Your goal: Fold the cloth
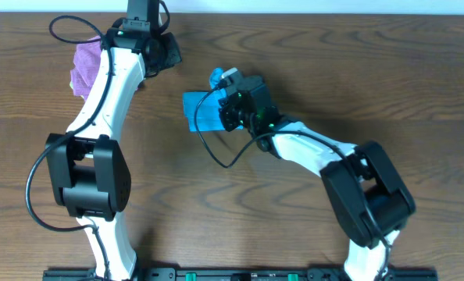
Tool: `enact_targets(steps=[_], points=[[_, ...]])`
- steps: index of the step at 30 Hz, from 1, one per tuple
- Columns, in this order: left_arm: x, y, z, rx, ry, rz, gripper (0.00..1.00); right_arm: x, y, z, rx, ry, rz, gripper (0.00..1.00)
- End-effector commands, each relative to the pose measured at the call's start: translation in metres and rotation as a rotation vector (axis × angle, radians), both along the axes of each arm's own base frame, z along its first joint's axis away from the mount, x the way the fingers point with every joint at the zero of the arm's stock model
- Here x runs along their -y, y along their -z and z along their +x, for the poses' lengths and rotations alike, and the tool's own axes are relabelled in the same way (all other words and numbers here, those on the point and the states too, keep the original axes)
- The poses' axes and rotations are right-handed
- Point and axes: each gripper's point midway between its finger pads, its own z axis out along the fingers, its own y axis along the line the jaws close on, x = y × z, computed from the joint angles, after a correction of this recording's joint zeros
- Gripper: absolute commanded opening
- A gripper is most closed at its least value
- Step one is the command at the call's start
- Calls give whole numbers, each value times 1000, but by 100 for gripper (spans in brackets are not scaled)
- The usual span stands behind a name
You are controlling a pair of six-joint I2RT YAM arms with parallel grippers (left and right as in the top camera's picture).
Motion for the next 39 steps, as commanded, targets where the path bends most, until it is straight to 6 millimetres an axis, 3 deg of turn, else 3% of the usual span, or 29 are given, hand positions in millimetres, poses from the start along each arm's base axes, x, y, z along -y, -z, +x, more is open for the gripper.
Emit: enact_targets(steps=[1, 12, 18, 19, 23, 25, 30, 32, 34, 39], points=[[-4, -12, 1, 19, 7, 14, 6, -18, 0, 2, 21, -38, -10, 1], [-13, -11, 1, 12, -5, 19, 6, -42, 11, -14, -2, -101, -41, 1], [-16, -11, 1, 11, -10, 18, 6, -62, 12, -32, 2, -158, -49, 13], [-16, -11, 1, 11, -10, 18, 6, -65, 12, -35, 5, -169, -52, 17], [-16, -10, 0, 5, -10, 19, 6, -77, 12, -47, 11, -206, -58, 55], [-16, -10, -1, 2, -10, 19, 6, -79, 13, -50, 4, -212, -62, 65], [-17, -14, -2, 3, -11, 19, 6, -82, 17, -62, -33, -248, -63, 78], [-17, -18, -2, 11, -12, 19, 6, -82, 15, -66, -44, -254, -68, 96], [-20, -23, -2, 22, -17, 18, 6, -83, 9, -68, -44, -254, -63, 99], [-31, -39, -3, 53, -40, 14, 19, -84, -24, -69, -10, -248, -24, 99]])
